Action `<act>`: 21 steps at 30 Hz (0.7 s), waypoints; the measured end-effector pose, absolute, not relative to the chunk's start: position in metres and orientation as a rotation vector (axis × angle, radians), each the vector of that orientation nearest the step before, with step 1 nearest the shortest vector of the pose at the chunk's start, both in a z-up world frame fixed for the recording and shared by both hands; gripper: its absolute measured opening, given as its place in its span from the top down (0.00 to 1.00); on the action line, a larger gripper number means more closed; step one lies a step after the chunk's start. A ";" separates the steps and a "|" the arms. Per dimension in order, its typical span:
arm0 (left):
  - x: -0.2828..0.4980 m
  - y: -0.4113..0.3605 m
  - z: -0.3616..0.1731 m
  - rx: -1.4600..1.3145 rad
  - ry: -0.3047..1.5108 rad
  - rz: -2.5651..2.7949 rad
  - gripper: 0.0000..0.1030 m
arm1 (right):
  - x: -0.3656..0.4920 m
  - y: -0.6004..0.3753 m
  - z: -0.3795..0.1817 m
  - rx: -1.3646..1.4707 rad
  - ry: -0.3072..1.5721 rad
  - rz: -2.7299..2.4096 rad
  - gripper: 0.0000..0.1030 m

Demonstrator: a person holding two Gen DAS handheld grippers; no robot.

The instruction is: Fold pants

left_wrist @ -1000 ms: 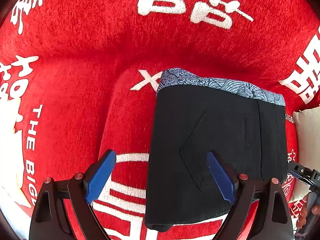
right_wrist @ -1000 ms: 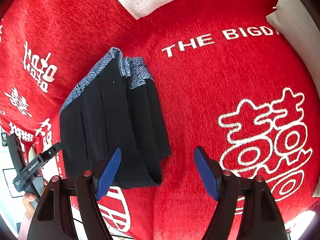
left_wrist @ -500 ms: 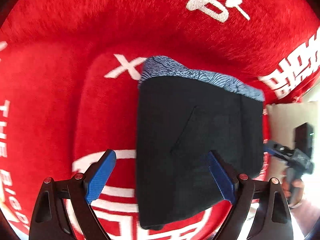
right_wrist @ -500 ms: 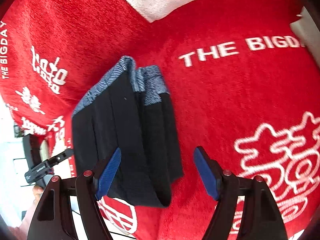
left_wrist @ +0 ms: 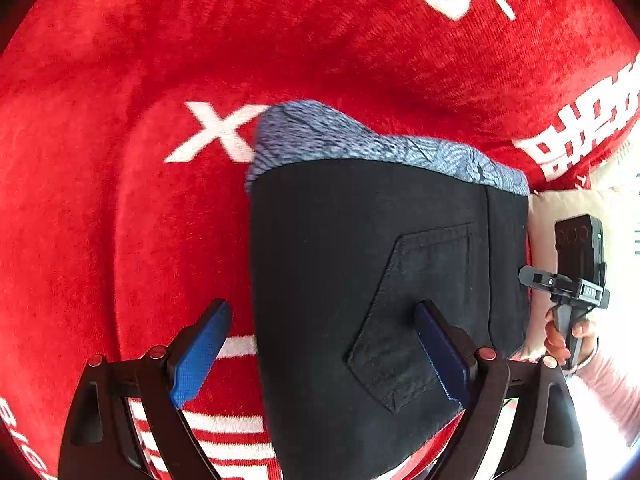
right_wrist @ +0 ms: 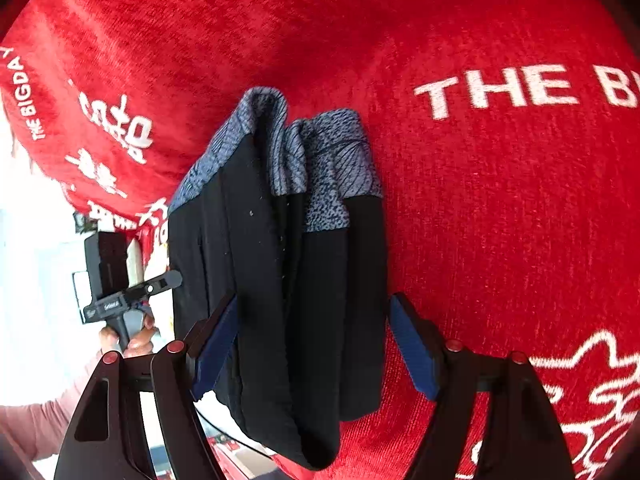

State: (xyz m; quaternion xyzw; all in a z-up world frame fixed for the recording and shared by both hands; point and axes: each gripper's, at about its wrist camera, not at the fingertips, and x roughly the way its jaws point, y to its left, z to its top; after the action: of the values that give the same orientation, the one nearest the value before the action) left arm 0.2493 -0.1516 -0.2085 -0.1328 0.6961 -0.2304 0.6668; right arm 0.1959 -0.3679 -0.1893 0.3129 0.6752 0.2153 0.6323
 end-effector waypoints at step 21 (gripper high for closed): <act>0.241 -0.185 -0.191 -0.351 1.443 -0.518 0.42 | 0.191 -0.385 -0.186 0.933 1.458 0.495 0.61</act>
State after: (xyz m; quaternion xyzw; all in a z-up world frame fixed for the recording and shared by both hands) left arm 0.2405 -0.1849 -0.1913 -0.1580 0.6494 -0.2331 0.7064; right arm 0.1913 -0.3846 -0.1855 0.4060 0.6344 0.2153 0.6216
